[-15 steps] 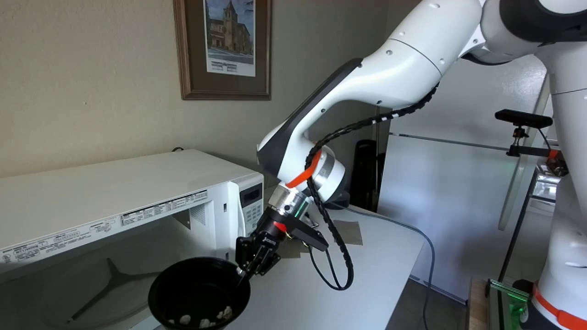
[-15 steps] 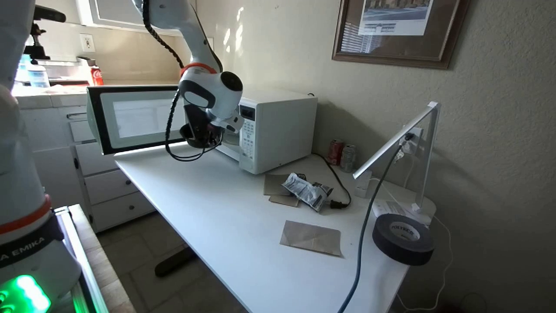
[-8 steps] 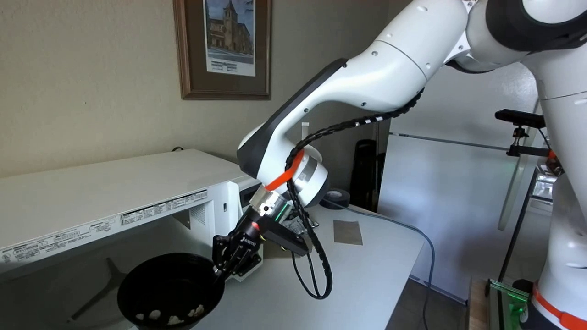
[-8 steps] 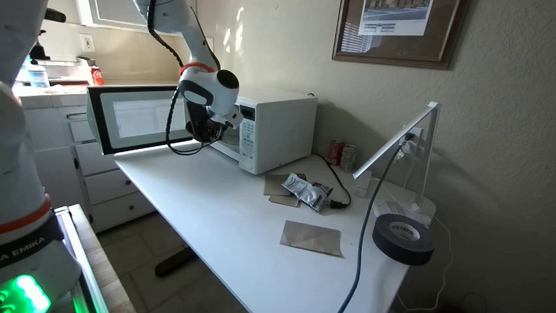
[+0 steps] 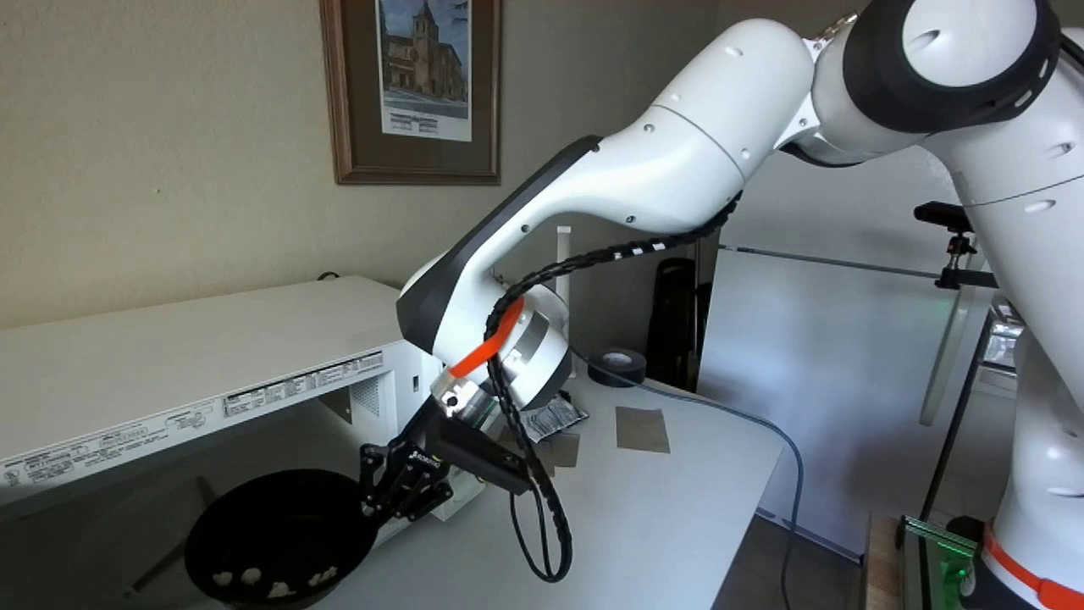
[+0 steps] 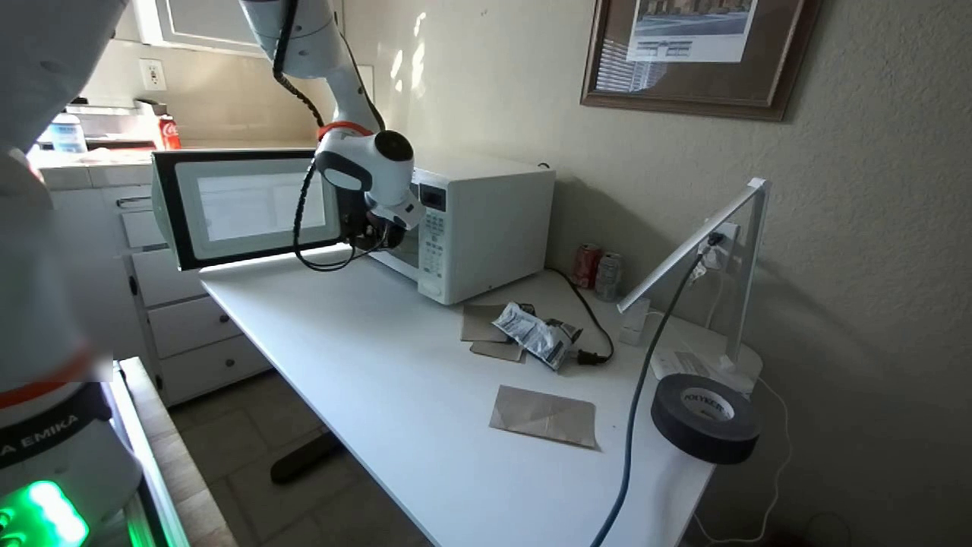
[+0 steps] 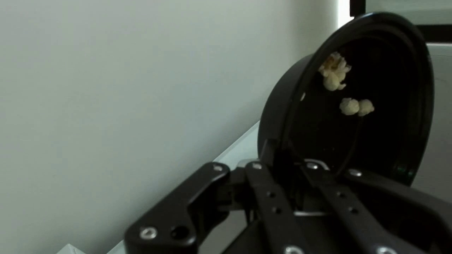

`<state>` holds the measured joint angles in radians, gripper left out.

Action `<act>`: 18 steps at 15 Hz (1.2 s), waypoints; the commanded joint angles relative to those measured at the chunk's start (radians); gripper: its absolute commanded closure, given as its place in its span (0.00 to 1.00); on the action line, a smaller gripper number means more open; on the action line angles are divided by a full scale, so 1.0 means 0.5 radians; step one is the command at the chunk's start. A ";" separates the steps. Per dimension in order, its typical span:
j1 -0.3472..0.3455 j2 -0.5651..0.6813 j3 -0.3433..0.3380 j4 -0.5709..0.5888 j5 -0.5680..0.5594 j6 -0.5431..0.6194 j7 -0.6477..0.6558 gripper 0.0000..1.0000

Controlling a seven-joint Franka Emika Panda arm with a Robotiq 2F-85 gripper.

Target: Pick up the black bowl and put it in the microwave, close the microwave door fully

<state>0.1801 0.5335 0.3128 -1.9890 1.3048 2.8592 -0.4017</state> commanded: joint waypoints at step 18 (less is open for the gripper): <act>0.061 0.520 0.103 0.649 0.455 0.340 0.056 0.98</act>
<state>0.2024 0.7329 0.3645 -1.7561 1.5072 3.0031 -0.3555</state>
